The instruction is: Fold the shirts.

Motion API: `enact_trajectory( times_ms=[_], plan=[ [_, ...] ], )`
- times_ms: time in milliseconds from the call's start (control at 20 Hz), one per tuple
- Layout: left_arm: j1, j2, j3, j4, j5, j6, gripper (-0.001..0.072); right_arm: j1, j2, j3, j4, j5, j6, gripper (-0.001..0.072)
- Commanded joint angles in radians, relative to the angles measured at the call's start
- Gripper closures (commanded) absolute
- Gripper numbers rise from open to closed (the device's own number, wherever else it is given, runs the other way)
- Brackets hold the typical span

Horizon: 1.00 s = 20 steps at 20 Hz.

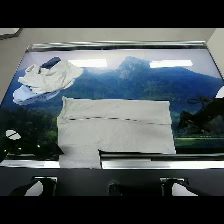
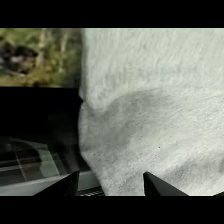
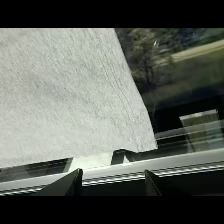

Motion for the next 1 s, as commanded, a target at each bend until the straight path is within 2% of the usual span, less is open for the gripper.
enact_trajectory(
  times_ms=[0, 150, 250, 350, 400, 500, 800, 950],
  plan=[
    [0.002, 0.024, -0.039, -0.039, 0.011, 0.011, 0.0256, -0.003, 0.019, -0.032, -0.001, -0.007, -0.003, 0.0211],
    [0.002, 0.008, -0.042, -0.050, 0.009, -0.005, 0.0283, -0.003, 0.018, -0.079, -0.002, -0.028, -0.012, 0.0184],
    [0.002, 0.001, -0.042, -0.050, 0.000, -0.026, 0.0353, -0.003, 0.019, -0.160, -0.032, -0.038, -0.025, 0.0101],
    [0.002, 0.001, -0.042, -0.051, -0.012, -0.050, 0.0548, -0.003, 0.018, -0.251, -0.046, -0.063, -0.033, 0.0100],
    [0.000, 0.001, -0.042, -0.057, -0.013, -0.050, 0.0555, -0.003, 0.018, -0.289, -0.045, -0.085, -0.032, 0.0100],
    [0.000, 0.001, -0.042, -0.056, -0.011, -0.048, 0.0677, -0.003, 0.018, -0.339, -0.033, -0.127, -0.048, 0.0101],
    [0.000, 0.005, -0.041, -0.056, -0.011, -0.018, 0.0677, -0.003, 0.016, -0.423, -0.024, -0.254, -0.058, 0.0110],
    [0.000, 0.005, -0.041, -0.056, -0.009, -0.002, 0.0677, -0.003, 0.013, -0.452, -0.018, -0.322, -0.047, 0.0164]
  ],
)
